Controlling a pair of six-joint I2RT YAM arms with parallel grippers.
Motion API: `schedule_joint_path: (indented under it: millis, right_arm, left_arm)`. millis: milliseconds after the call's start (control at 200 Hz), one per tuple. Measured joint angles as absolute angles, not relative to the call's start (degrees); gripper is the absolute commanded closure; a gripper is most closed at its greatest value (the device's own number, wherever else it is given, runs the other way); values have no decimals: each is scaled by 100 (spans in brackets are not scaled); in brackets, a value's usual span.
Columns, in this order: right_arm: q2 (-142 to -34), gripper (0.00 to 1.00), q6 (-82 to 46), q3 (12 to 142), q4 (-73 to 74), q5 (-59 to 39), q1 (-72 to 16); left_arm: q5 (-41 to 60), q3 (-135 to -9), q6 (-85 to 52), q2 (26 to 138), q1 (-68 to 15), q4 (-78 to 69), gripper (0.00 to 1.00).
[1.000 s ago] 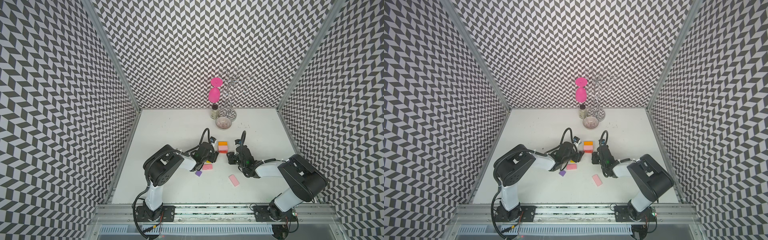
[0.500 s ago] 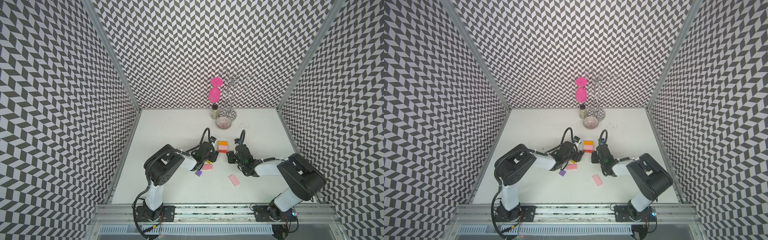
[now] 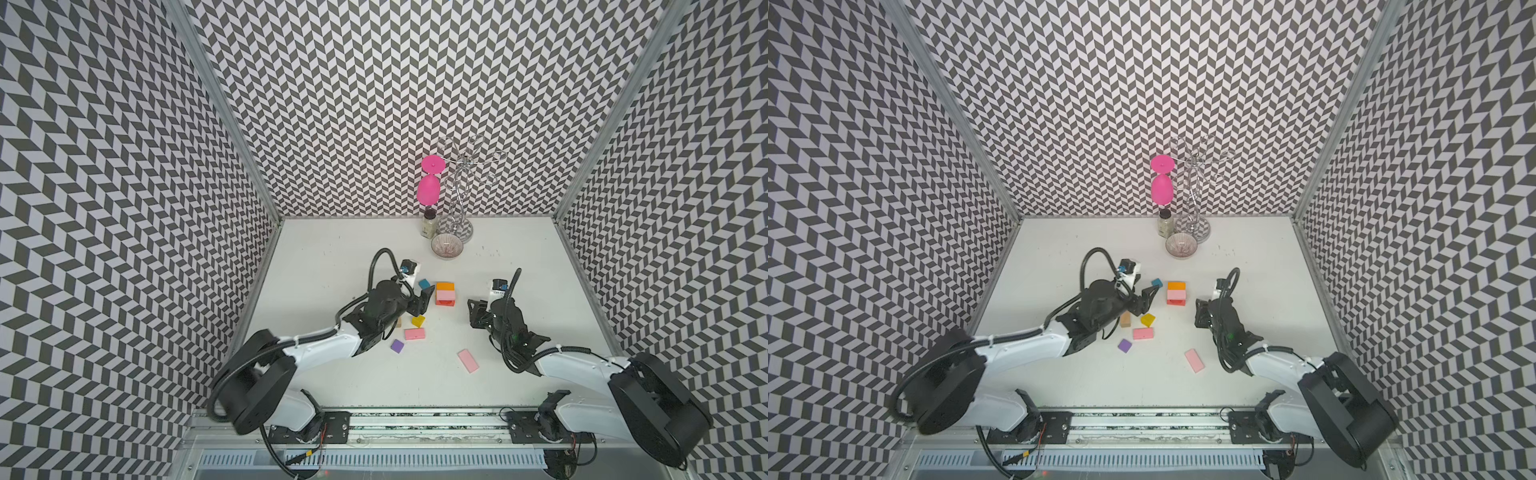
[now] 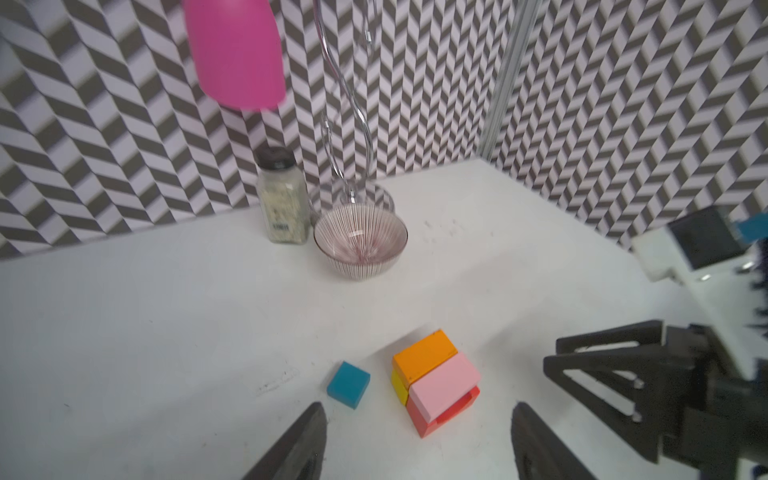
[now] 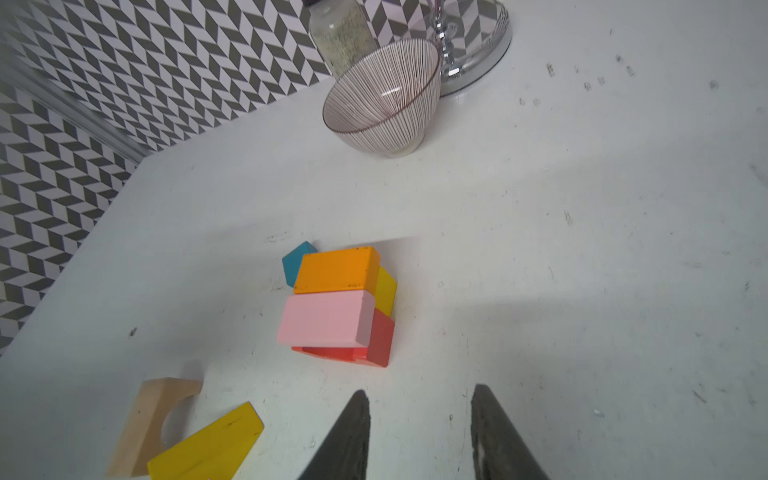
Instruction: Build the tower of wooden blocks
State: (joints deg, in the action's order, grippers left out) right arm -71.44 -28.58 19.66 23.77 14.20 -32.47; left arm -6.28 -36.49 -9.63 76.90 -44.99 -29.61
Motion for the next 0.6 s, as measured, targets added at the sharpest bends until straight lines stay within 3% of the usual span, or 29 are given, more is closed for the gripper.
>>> schedule_joint_path:
  millis: [130, 305, 441, 596]
  right_arm:
    - [-7133, 55, -2860, 1925, 2554, 1463, -3247]
    - [-7100, 49, -2847, 1876, 2578, 1470, -3369]
    - [-6987, 43, -2783, 1920, 2567, 1649, -4167]
    - [-7358, 40, -2703, 2534, 2311, 1806, -5140]
  left_arm:
    - [-1004, -2788, -961, 6514, -4287, -3326, 23]
    - [-1931, -1876, -1214, 5830, -3199, -3474, 19]
    - [-2740, -1144, -1507, 5531, -2600, -3669, 13]
    - [-2906, -569, -1846, 5273, -2154, -3972, 8]
